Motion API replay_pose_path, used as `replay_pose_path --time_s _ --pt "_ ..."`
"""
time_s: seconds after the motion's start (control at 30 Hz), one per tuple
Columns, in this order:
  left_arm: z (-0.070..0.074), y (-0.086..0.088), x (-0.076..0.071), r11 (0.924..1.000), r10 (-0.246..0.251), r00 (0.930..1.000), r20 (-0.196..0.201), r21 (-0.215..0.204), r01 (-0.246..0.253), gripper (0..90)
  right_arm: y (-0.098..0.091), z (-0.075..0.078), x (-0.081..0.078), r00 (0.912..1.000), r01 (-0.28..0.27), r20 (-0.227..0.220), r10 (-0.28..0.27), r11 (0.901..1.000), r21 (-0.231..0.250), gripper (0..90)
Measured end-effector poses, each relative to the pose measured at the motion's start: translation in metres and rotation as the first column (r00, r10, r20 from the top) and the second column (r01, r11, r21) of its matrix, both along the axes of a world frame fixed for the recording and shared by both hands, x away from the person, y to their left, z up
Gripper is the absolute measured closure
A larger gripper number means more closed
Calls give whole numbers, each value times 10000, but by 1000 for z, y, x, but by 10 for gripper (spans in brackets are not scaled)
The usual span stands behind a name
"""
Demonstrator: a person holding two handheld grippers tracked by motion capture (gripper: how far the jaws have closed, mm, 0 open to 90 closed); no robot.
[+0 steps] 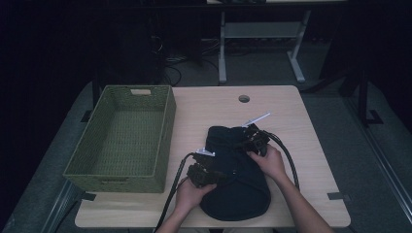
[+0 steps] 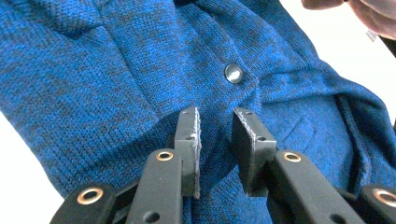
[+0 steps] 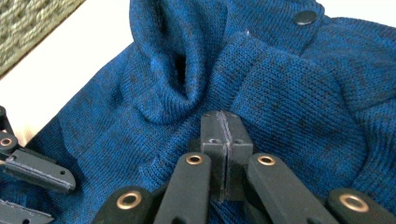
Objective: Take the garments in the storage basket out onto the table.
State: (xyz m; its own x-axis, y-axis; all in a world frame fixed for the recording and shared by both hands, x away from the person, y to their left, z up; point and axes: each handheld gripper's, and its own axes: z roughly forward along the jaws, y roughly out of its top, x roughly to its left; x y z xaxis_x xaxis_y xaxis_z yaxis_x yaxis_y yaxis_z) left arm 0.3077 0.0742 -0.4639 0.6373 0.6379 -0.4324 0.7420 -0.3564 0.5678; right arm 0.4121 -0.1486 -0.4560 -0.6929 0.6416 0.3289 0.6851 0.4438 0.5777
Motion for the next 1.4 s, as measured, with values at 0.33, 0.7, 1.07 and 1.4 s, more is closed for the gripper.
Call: replay_pose_path --time_s 0.33,0.7,1.07,1.4 --pt "-1 1 -15 9993 -358 9994 -15 -122 357 724 -3 0 -16 9991 -361 -210 360 9993 -59 896" --pt "12 4 -16 9986 -413 9984 380 -325 426 722 -6 -2 -28 9990 -416 -144 415 9991 -66 897" --pt "31 4 25 9949 1006 9850 1405 -255 -980 711 1 21 -26 9973 -392 590 430 9971 -657 871" --pt "10 -11 58 9885 1198 9856 1191 777 -1295 706 7 7 -16 9982 -573 151 589 9942 -909 896"
